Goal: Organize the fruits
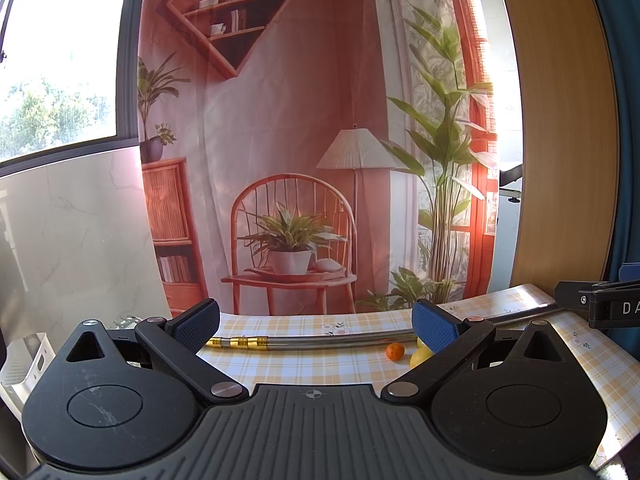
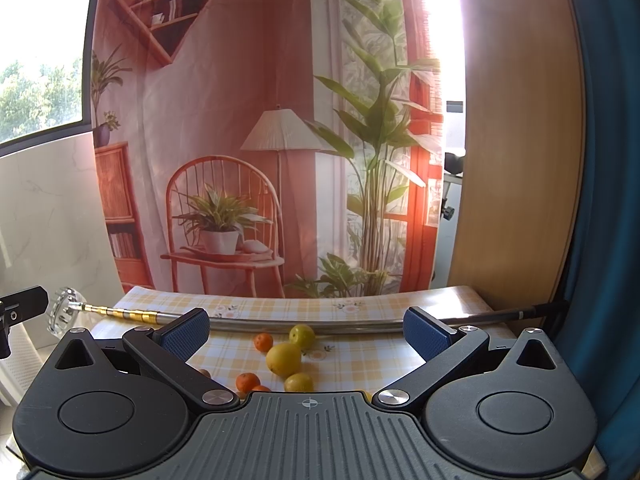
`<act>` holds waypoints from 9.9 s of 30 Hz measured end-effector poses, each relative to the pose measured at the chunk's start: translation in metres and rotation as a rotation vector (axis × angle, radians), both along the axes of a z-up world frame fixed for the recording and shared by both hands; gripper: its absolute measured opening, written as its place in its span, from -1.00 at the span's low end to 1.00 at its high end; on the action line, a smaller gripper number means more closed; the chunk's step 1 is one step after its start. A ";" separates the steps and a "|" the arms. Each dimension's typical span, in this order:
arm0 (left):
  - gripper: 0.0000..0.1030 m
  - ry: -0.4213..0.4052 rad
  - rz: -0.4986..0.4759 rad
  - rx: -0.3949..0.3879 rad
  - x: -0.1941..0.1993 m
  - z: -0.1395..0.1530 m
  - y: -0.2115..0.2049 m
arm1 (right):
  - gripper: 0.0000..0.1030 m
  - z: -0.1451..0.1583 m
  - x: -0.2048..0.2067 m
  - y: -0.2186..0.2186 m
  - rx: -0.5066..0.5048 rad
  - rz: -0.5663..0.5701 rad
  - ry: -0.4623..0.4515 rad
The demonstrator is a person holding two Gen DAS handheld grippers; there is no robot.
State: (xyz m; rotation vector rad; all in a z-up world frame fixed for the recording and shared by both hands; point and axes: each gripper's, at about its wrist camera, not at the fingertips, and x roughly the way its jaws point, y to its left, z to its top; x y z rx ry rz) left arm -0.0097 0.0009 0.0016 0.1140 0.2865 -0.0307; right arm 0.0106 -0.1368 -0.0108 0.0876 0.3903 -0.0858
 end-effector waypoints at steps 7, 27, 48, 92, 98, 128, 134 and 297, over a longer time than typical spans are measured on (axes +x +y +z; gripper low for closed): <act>1.00 -0.003 -0.003 0.002 -0.002 0.000 0.000 | 1.00 0.002 0.001 -0.002 0.000 0.000 -0.001; 1.00 0.007 -0.006 0.000 -0.002 0.001 0.001 | 1.00 0.004 -0.001 -0.002 -0.002 -0.001 -0.002; 1.00 0.174 0.108 -0.043 0.076 -0.050 0.030 | 1.00 -0.054 0.065 -0.032 -0.013 -0.013 0.070; 0.93 0.456 -0.144 -0.048 0.192 -0.171 0.014 | 1.00 -0.188 0.142 -0.062 0.014 0.054 0.200; 0.73 0.458 -0.235 -0.004 0.201 -0.181 -0.002 | 1.00 -0.197 0.144 -0.070 0.065 0.026 0.206; -0.45 0.525 -0.162 -0.102 0.242 -0.219 0.002 | 0.82 -0.218 0.149 -0.078 0.118 0.019 0.226; -0.44 0.472 -0.194 -0.120 0.219 -0.198 0.002 | 0.56 -0.223 0.149 -0.079 0.167 0.031 0.238; -0.10 0.810 0.032 -0.625 0.206 -0.233 0.036 | 0.22 -0.198 0.107 -0.047 0.142 0.125 0.285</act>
